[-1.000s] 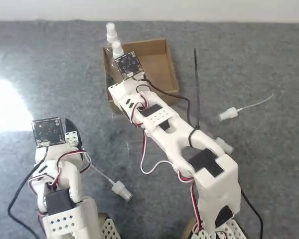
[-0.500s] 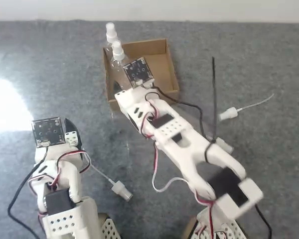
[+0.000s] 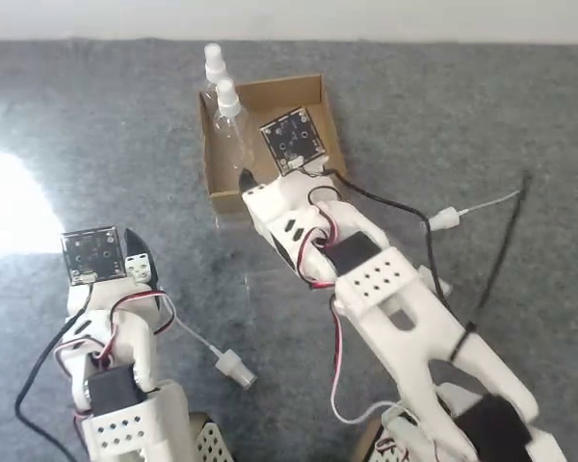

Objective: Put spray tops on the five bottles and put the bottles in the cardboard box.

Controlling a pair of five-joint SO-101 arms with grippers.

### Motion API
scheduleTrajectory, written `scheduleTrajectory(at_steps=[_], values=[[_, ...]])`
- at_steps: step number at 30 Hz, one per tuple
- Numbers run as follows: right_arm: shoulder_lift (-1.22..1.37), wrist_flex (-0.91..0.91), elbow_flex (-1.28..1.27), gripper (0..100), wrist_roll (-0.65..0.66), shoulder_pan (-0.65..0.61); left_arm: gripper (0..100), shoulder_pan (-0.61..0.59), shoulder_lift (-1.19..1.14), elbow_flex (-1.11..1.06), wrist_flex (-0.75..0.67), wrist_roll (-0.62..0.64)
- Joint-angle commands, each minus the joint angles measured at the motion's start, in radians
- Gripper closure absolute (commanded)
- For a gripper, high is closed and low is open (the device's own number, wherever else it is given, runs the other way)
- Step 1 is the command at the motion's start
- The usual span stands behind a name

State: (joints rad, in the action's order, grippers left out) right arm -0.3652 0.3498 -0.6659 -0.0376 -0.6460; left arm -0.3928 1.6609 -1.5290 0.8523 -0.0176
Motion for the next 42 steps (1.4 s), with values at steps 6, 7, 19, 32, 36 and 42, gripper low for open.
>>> scheduleTrajectory(at_steps=[6, 7, 19, 32, 36, 42], values=[[-0.236, 0.461, 0.011, 73.5, -0.132, 0.001, 92, -0.003, 0.015, 0.039, -0.029, -0.008], [-0.242, 0.496, 0.011, 73.5, -0.150, 0.004, 92, -0.003, 0.015, 0.039, -0.029, -0.008], [-0.249, 0.753, 0.008, 73.4, -0.394, 0.028, 92, -0.003, 0.015, 0.038, -0.029, -0.008], [0.068, 0.753, 0.173, 73.1, -0.680, -0.119, 92, -0.003, 0.015, 0.024, -0.049, -0.008], [0.176, 0.754, 0.267, 73.1, -0.801, -0.119, 92, -0.003, 0.015, 0.019, -0.051, -0.008], [0.289, 0.753, 0.339, 73.1, -0.841, -0.116, 92, -0.003, 0.015, 0.019, -0.051, -0.008]])
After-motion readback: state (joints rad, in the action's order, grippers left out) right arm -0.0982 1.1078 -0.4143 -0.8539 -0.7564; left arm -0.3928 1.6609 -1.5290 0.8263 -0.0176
